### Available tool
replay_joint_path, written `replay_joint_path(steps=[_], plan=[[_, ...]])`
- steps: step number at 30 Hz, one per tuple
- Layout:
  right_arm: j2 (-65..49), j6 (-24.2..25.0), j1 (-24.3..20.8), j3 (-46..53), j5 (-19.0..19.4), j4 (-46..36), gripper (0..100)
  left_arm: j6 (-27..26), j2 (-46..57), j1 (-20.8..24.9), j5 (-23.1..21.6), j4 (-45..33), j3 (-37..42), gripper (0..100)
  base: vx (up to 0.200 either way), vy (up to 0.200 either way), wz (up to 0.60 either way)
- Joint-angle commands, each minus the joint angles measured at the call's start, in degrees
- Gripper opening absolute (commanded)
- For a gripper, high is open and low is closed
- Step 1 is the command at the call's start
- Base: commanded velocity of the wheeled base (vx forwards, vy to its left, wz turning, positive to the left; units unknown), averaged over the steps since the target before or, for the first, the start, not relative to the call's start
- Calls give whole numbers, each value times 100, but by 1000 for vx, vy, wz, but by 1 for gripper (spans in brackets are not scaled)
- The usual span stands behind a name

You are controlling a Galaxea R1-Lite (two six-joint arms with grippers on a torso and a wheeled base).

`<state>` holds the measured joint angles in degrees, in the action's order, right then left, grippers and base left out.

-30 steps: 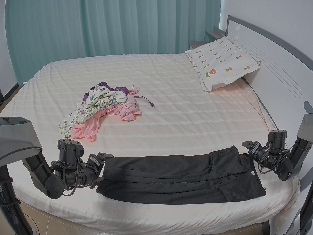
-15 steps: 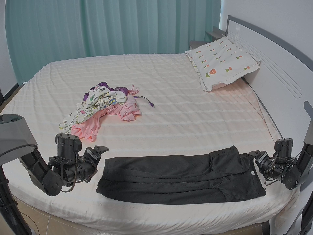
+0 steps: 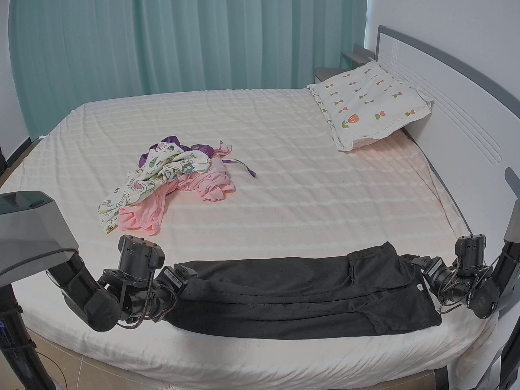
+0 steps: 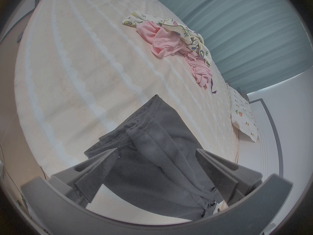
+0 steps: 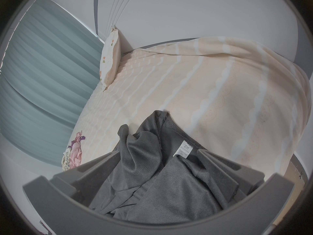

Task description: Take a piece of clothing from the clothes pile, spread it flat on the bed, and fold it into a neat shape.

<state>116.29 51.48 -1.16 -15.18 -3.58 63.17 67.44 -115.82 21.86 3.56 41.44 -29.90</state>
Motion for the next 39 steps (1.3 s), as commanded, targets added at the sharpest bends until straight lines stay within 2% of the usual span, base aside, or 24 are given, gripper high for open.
replay_joint_path(steps=[1, 12, 13, 19, 32, 39], plan=[[8, 2, -16, 6, -2, 2, 100, 24, -221, 47, 57, 5, -200, 100, 0, 0, 0], [-9, 20, -262, 68, -46, 2, 100, 94, -485, 91, 83, 14, -437, 100, 0, 0, 0], [-18, 20, -262, 76, -46, 2, 100, 94, -520, 91, 92, 5, -455, 0, 0, 0, 0], [-36, 20, -376, 138, -81, -7, 100, 94, -652, 152, 558, 14, -490, 0, 0, 0, 0], [158, 310, -948, -20, -90, 11, 100, 252, -591, 126, 681, 189, -516, 0, 0, 0, 0], [492, 319, -930, -337, -222, 37, 100, 261, -591, 126, 813, 392, -508, 0, 0, 0, 0]])
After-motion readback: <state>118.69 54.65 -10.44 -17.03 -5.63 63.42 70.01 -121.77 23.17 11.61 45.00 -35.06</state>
